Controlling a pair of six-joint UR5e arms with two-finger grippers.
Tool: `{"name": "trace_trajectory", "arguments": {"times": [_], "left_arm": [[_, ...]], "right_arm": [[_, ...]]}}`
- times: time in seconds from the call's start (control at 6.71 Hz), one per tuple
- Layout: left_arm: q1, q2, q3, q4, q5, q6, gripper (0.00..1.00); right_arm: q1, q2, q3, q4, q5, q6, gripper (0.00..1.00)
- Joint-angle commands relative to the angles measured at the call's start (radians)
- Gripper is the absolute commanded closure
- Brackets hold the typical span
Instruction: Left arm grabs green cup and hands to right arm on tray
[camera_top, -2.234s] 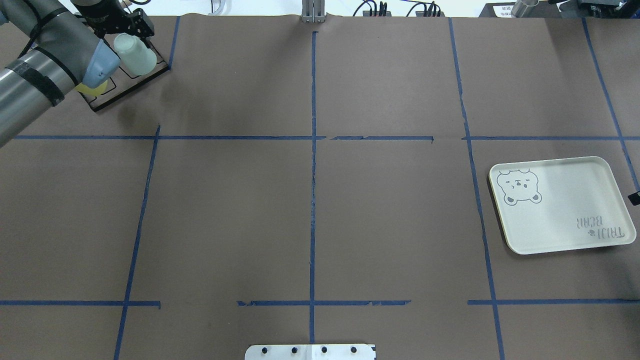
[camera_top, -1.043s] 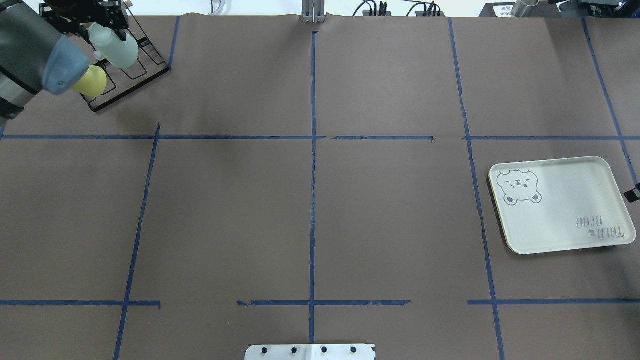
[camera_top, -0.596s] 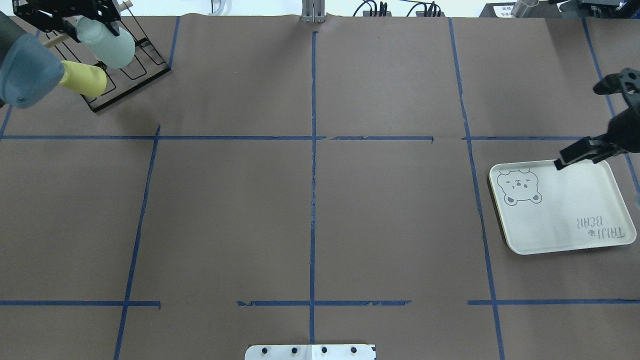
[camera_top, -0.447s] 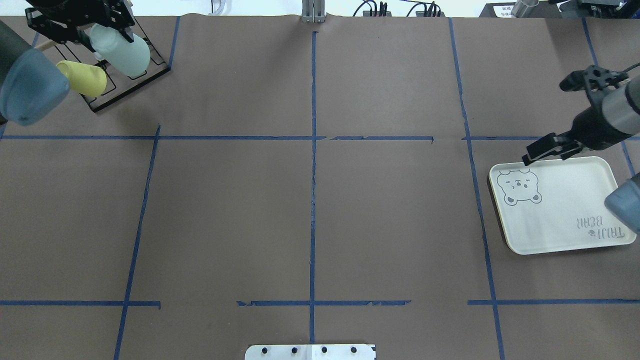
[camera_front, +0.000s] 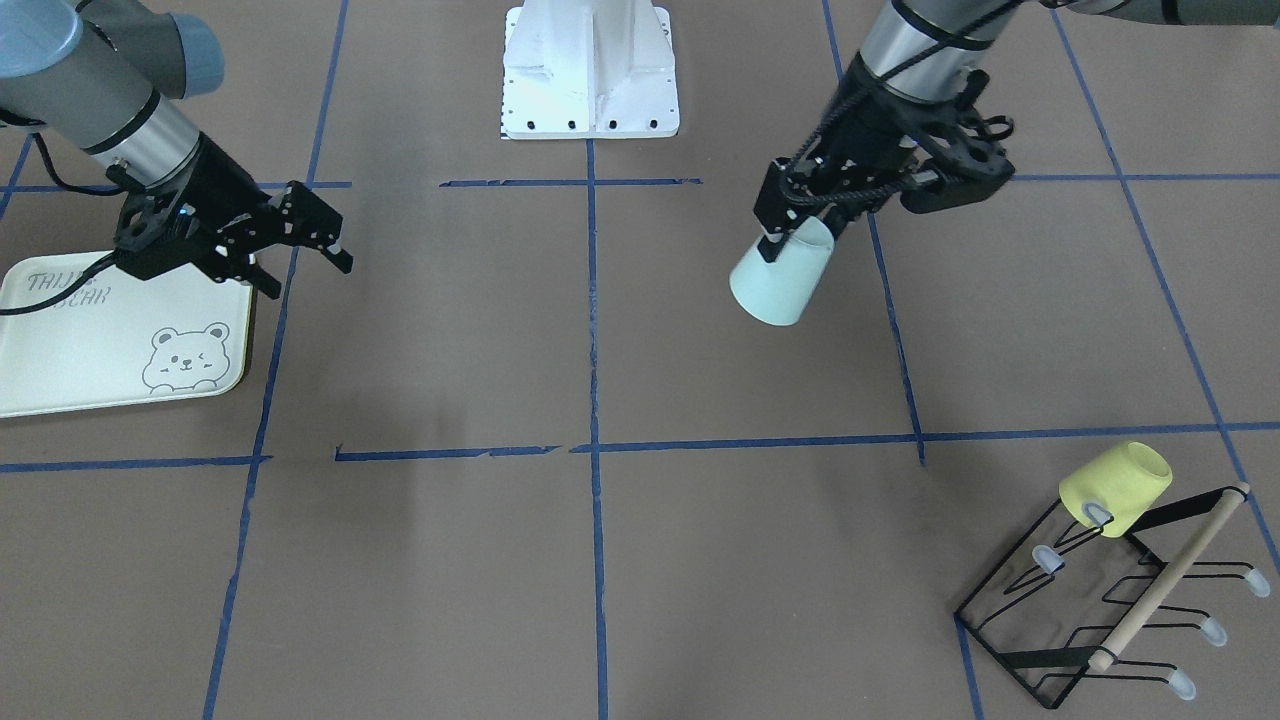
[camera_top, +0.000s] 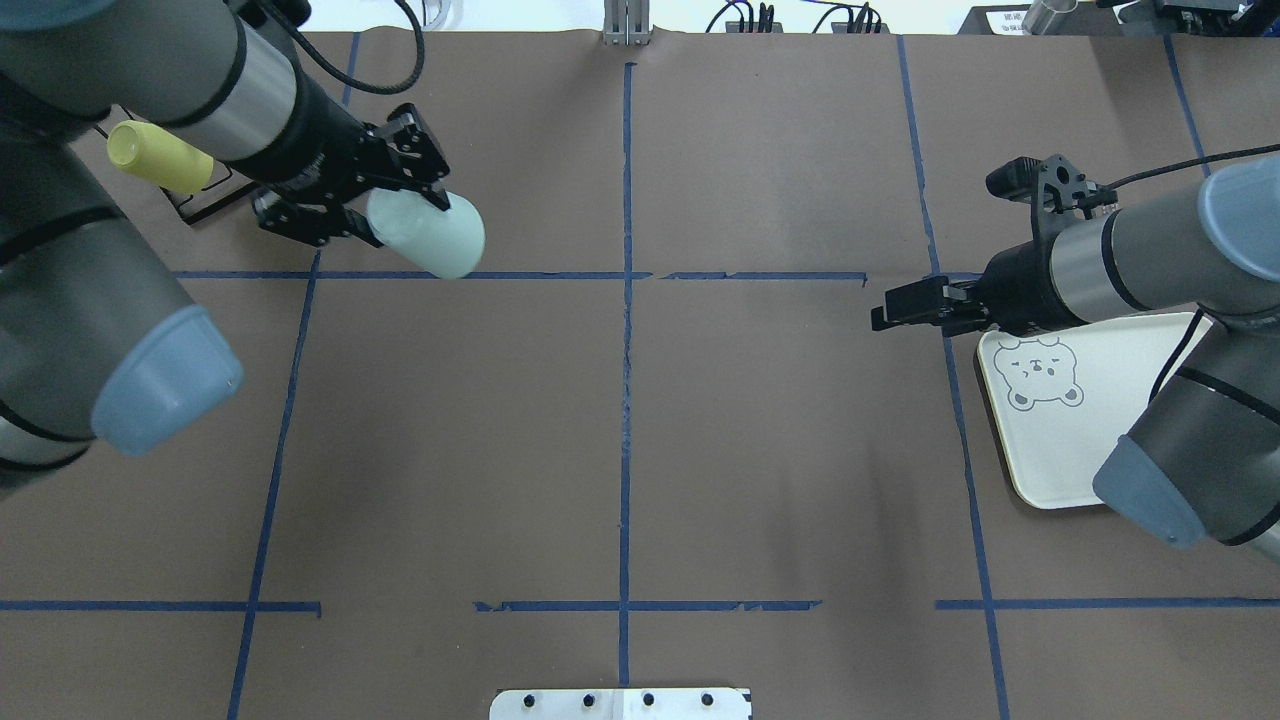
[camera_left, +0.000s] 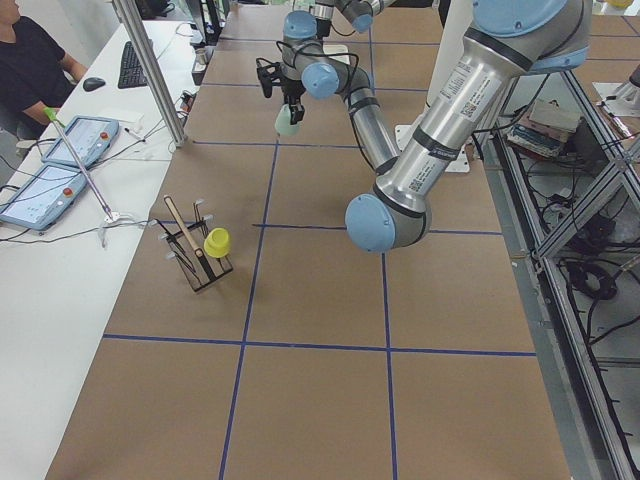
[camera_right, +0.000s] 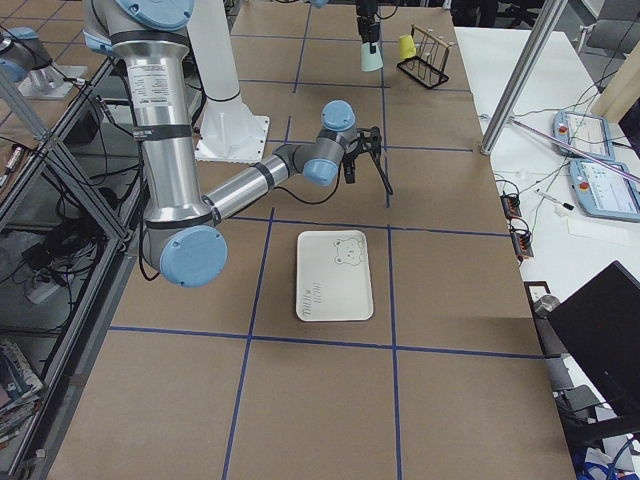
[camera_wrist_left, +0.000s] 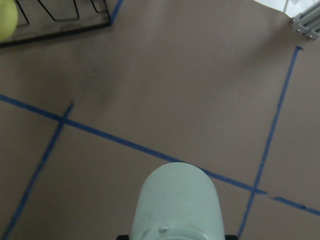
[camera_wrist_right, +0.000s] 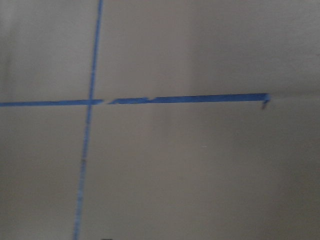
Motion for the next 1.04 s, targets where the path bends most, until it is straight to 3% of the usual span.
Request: {"name": "trace_trajectory", "arguments": {"times": [0.0,0.3,0.6,0.74,0.89], "left_arm": [[0.122,0.063,0.001,-0.434,0.003,-0.338,0.97],[0.198,0.111,0.036,-0.841,0.032,-0.417,0.96],[0.214,0.116,0.179,-1.352,0.13,-0.732,0.98],[0.219,0.114,0.251,-1.545,0.168,-0.802,0.98],[0.223,0.117,0.269,-1.611,0.205,-0.809,0.98]], "right_arm": [[-0.036,0.074,0.053,0.267,-0.007,0.409,0.0],[-0.07,0.105,0.045,0.586,-0.013,0.691,0.0],[-0.081,0.168,0.048,0.615,-0.013,0.735,0.0],[-0.086,0.171,0.054,0.641,-0.013,0.738,0.0],[-0.087,0.171,0.054,0.669,-0.013,0.739,0.0]]}}
